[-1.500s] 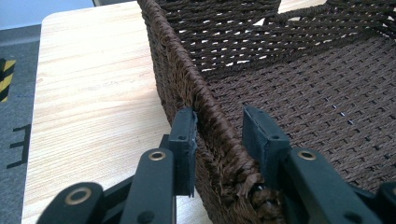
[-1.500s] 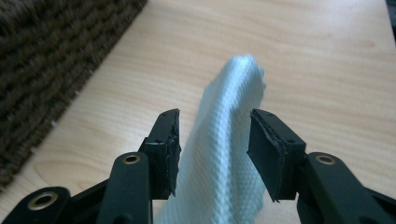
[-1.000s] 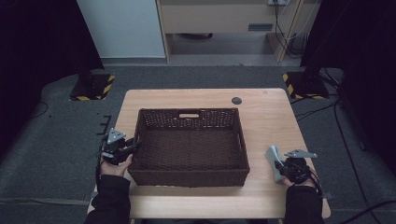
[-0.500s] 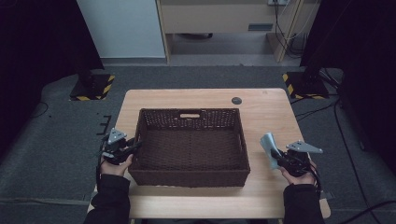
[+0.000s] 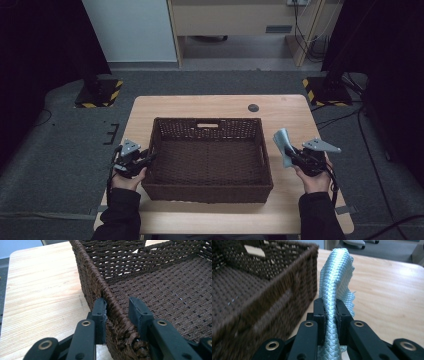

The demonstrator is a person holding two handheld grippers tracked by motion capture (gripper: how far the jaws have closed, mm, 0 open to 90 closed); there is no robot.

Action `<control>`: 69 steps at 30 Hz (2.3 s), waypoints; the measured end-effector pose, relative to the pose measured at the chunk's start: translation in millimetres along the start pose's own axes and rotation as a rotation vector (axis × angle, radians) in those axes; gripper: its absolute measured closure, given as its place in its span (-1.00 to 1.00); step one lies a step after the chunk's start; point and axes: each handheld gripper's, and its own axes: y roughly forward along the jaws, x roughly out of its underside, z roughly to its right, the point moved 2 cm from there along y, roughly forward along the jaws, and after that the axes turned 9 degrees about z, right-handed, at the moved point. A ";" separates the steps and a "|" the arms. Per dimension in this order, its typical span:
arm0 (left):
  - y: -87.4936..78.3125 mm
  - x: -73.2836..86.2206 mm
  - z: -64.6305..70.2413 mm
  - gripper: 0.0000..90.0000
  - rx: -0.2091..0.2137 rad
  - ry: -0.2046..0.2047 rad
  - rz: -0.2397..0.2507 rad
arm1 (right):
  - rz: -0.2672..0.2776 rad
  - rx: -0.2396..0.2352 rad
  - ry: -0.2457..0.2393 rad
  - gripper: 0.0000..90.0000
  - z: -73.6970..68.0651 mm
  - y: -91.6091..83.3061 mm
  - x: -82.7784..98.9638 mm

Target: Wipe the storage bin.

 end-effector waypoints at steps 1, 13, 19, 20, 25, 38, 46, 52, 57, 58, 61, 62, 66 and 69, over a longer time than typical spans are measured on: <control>0.4 -0.3 0.9 0.49 0.003 0.005 -0.001 | 0.004 -0.003 0.002 0.83 0.2 3.1 -2.0; 3.0 -1.3 6.4 0.48 0.013 0.016 -0.004 | 0.020 -0.002 -0.024 0.84 0.6 43.9 -14.5; 3.2 -1.3 6.4 0.47 0.013 0.017 -0.004 | -0.002 -0.052 -0.013 0.85 -1.9 62.1 -5.9; 3.3 -1.3 6.5 0.47 0.013 0.017 -0.003 | -0.013 -0.060 -0.014 0.85 -3.5 64.6 -3.5; 3.4 -1.3 6.5 0.47 0.013 0.017 -0.003 | -0.091 -0.078 -0.044 0.85 -6.0 75.7 9.5; 3.4 -1.5 6.5 0.47 0.011 0.019 -0.005 | -0.166 -0.118 0.004 0.84 -3.7 81.0 19.6; 3.6 -1.6 6.7 0.47 0.010 0.018 -0.004 | 0.063 -0.119 -0.035 0.84 -1.6 55.8 -14.0; 3.6 -1.9 6.8 0.48 0.003 0.017 -0.009 | -0.070 -0.124 -0.042 0.84 0.6 68.2 4.1; 4.2 -2.4 7.3 0.50 -0.009 0.005 -0.007 | -0.174 -0.129 -0.023 0.84 0.7 76.7 21.2; 4.1 -2.5 7.3 0.51 -0.011 0.003 -0.008 | -0.194 -0.129 -0.020 0.84 0.4 78.5 24.8; 5.0 -2.7 7.1 0.52 -0.017 -0.010 -0.004 | -0.240 -0.133 -0.033 0.84 -3.3 82.6 31.1; 5.2 -2.9 6.8 0.52 -0.018 -0.012 -0.004 | -0.237 -0.133 -0.039 0.84 -4.5 82.4 29.9; 6.3 -3.6 5.4 0.51 -0.018 -0.009 -0.007 | -0.125 -0.128 -0.019 0.83 -3.8 69.7 10.1; 8.5 -4.4 3.4 0.51 -0.017 -0.015 -0.003 | -0.009 -0.128 -0.007 0.84 -0.2 53.2 -7.5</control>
